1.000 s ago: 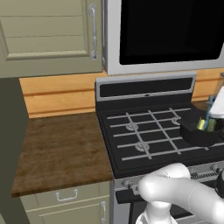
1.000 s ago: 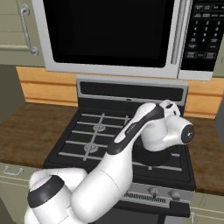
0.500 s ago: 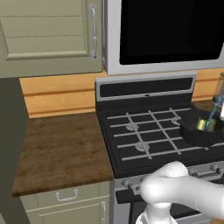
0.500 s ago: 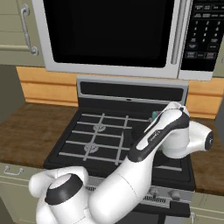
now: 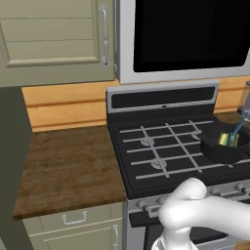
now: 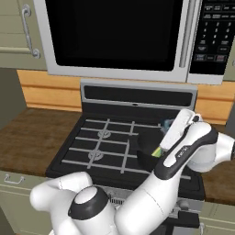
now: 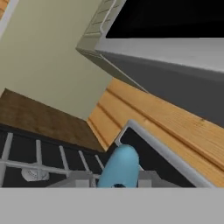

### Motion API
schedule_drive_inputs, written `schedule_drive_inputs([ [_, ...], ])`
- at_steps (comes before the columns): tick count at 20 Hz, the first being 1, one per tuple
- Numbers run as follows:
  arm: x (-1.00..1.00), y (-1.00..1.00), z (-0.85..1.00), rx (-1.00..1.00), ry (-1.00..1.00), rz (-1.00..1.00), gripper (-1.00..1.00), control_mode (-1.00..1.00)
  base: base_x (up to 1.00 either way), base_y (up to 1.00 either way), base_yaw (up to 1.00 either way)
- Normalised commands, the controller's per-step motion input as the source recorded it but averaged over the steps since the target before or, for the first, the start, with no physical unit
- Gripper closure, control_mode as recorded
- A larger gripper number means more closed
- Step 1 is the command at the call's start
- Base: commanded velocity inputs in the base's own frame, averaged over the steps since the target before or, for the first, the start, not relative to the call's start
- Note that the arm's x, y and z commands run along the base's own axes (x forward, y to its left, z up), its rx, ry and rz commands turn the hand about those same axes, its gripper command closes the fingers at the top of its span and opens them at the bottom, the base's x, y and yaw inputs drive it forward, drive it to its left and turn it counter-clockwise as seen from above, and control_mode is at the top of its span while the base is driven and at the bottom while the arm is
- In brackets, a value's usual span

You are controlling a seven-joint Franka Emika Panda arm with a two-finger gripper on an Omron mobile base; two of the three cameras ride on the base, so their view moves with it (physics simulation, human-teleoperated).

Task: Put the corn and cucumber in the pot. Retrieve the spatula and lightly stir the vegetables in the pot.

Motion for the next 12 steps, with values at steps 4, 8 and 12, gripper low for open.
schedule_drive_inputs([
  [4,0.0,0.0,-0.88,-0.02,0.0,0.14,1.0,-1.0,0.0,0.0,0.0],
  [8,0.0,0.03,-0.93,-0.01,0.0,0.14,1.0,-1.0,0.0,0.0,0.0],
  [12,0.03,0.14,-0.79,0.0,0.03,0.12,1.0,-1.0,0.0,0.0,0.0],
])
